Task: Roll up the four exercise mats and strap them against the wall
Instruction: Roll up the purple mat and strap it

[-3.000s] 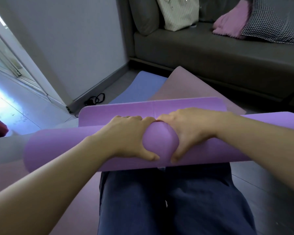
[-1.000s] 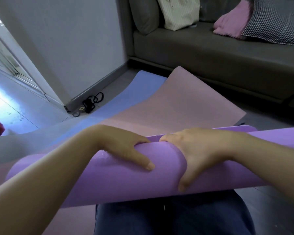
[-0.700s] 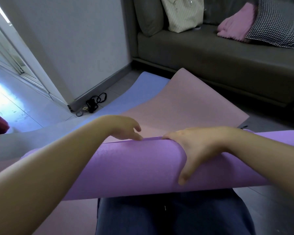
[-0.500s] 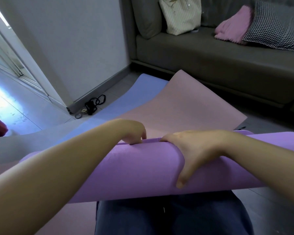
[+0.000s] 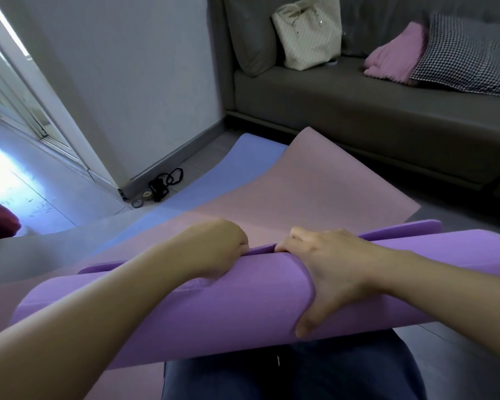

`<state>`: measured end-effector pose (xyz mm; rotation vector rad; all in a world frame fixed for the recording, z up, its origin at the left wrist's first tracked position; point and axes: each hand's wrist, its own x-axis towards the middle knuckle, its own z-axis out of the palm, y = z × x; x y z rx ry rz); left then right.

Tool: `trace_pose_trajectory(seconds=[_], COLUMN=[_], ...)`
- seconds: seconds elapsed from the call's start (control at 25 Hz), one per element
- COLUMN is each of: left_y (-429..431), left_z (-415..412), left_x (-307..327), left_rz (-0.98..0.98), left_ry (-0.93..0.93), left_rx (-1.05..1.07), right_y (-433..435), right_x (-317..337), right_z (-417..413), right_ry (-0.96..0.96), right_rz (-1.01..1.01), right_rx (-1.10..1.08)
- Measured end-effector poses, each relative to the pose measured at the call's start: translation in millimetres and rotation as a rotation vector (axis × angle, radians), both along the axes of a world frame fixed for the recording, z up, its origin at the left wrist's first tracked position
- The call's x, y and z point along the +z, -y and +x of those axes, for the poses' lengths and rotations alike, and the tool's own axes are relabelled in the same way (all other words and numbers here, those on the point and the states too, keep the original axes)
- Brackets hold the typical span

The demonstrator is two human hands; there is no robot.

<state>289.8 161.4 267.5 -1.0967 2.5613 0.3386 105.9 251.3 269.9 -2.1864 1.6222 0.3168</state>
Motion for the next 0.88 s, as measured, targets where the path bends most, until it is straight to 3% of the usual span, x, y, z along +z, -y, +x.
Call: trace_pose_trajectory(seconds=[0.24,0.4,0.48,0.52,0.6,0.68,0.8,0.88], left_y=[-3,7,17,23,33,40,51,65], left_z=[23,19,8,-1,-22,-41,-62,-63], left_x=[24,32,31,36,53,67,84,83], left_rz=[-0.126,-0.476,-0.506,-0.383,0.111,0.522,0.733,0.802], left_ry=[-0.499,-1.023,-1.192,-1.280,-1.402,-1.450,-1.567,-1.644], left_rx=[0.084,0.194,0.359,0.495,0.703,0.654,0.565,0.569], right_y=[21,51,69,76,91,103,114,121], right_x=[12,35,55,65,76,76,72,75], right_z=[-18,-42,-49,-52,-51,-45,-37,-43], right_ry=[0.138,0.027,0.000,0.036,0.164,0.281,0.430,0.524], right_rz=[-0.059,-0.433,-0.625,-0.714,-0.868,-0.951,-0.934,-0.792], right_rx=[-0.224,-0.318,-0.409,-0.463,-0.538,-0.565,-0.581,-0.549])
